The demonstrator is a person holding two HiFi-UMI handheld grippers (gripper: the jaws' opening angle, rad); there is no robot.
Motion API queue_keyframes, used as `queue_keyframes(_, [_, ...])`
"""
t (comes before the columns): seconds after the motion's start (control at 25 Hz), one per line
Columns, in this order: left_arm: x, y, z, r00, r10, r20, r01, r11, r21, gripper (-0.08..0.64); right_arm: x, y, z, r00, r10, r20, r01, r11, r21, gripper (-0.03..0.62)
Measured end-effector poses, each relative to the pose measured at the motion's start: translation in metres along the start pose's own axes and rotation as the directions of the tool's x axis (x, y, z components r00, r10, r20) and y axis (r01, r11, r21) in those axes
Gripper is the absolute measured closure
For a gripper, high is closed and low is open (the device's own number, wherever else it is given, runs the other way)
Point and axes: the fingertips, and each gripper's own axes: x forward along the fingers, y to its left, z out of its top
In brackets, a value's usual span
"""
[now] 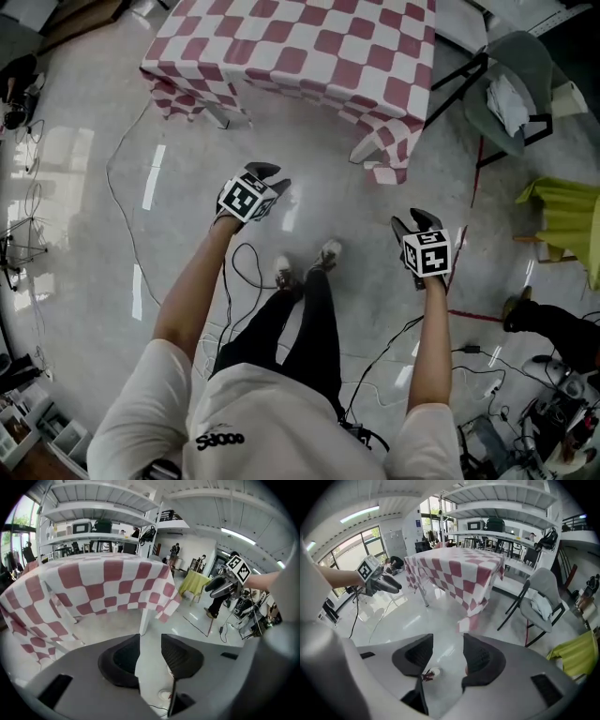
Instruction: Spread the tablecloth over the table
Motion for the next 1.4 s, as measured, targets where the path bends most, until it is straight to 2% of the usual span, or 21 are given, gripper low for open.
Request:
queue_keyframes(0.16, [-0.034,-0.003,0.062,0.993,0.036,0.113,-0.041,0.998,0.042,0.494,-0.033,-0.011,0.052,0.995,-0.035,0.092,0.036,0.999,-0.010,0.390])
queue_keyframes(0.32, [-0.086,-0.010,0.134,0.964,0.057,0.260,-0.083,0.993,0.090,0.523,-0.075,-0.014,0.118,0.974,-0.078,0.212,0.086,0.996,-0.028,0.435])
queue_keyframes(0.52, [-0.152,-0.021,0.223,0.892,0.075,0.446,-0.146,0.981,0.127,0.528,-0.140,-0.012,0.204,0.910,-0.116,0.399,0.140,0.990,-0.032,0.512])
queue_keyframes(0.68, [-0.209,-0.041,0.269,0.832,0.073,0.550,-0.186,0.971,0.153,0.528,-0.196,0.001,0.248,0.855,-0.132,0.501,0.181,0.982,-0.051,0.552])
queue_keyframes(0.88, [-0.277,-0.069,0.297,0.770,0.060,0.635,-0.224,0.957,0.182,0.528,-0.265,0.023,0.282,0.783,-0.147,0.605,0.229,0.972,-0.059,0.569])
queue_keyframes(1.04, [-0.317,-0.089,0.305,0.727,0.053,0.685,-0.258,0.945,0.201,0.529,-0.306,0.042,0.300,0.728,-0.148,0.669,0.258,0.964,-0.068,0.569])
queue_keyframes(1.2, [-0.348,-0.107,0.303,0.701,0.053,0.711,-0.303,0.925,0.230,0.529,-0.337,0.066,0.307,0.688,-0.140,0.712,0.274,0.959,-0.077,0.571])
queue_keyframes(1.4, [-0.386,-0.123,0.302,0.653,0.040,0.756,-0.304,0.929,0.213,0.529,-0.366,0.100,0.312,0.654,-0.094,0.751,0.255,0.962,-0.101,0.571])
